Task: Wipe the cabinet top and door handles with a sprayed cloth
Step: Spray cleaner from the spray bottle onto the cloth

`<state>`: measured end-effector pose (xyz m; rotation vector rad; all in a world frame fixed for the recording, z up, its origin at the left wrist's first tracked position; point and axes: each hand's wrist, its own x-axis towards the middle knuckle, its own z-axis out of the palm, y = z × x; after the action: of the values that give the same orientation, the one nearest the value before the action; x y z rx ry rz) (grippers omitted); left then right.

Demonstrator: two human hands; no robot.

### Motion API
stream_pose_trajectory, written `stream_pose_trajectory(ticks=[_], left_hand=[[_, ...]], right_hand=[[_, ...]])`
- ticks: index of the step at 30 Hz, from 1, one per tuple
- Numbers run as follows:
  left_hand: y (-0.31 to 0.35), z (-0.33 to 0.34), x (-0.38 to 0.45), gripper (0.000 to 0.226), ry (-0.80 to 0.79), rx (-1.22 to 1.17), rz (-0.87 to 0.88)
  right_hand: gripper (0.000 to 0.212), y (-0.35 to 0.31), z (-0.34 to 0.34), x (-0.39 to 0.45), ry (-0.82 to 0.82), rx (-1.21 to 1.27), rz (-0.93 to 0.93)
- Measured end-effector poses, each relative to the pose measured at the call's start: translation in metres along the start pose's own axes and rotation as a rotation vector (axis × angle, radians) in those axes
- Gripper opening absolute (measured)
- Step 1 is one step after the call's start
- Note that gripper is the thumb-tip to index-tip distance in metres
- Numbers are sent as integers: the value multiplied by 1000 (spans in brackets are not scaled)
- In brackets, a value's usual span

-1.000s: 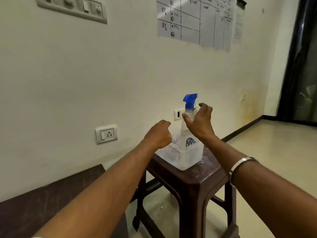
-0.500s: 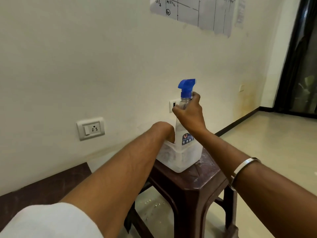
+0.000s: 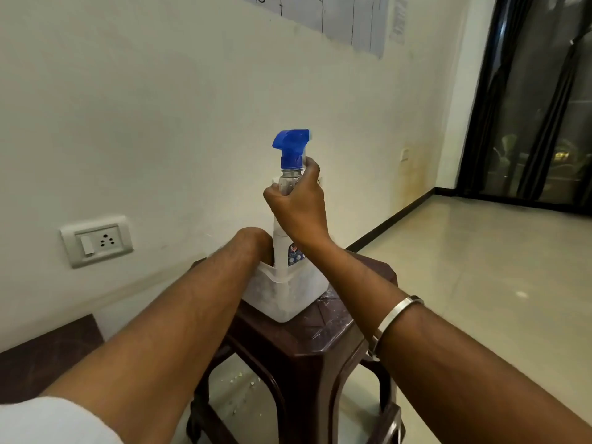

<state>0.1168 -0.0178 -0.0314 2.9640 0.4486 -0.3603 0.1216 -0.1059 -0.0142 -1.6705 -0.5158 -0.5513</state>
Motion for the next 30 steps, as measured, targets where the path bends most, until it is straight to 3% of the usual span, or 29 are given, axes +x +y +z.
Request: stream_pose_trajectory(ticks=[12, 14, 16, 19, 23, 25, 27, 30], left_hand=[[-2, -3, 7, 43, -59, 90, 72], [-5, -12, 3, 40, -92, 13, 123], [-12, -21, 2, 32, -88, -186, 166], [-29, -34, -8, 24, 58, -585, 209], [-53, -47, -33, 25, 128, -1390, 260], [-65, -53, -49, 21, 121, -1679, 291], [-80, -59, -65, 21, 108, -1826, 349], [-100, -61, -88, 36, 155, -1853, 396]], right_hand=[[69, -11, -5, -6, -3, 34, 49], [68, -14, -8, -5, 3, 38, 91], [65, -18, -9, -2, 7, 53, 151], [54, -28, -8, 1, 28, 83, 217], [37, -42, -8, 0, 91, 104, 165], [30, -52, -9, 3, 118, 93, 90], [25, -67, -9, 7, 138, 60, 4], [21, -94, -12, 14, 173, 26, -97]])
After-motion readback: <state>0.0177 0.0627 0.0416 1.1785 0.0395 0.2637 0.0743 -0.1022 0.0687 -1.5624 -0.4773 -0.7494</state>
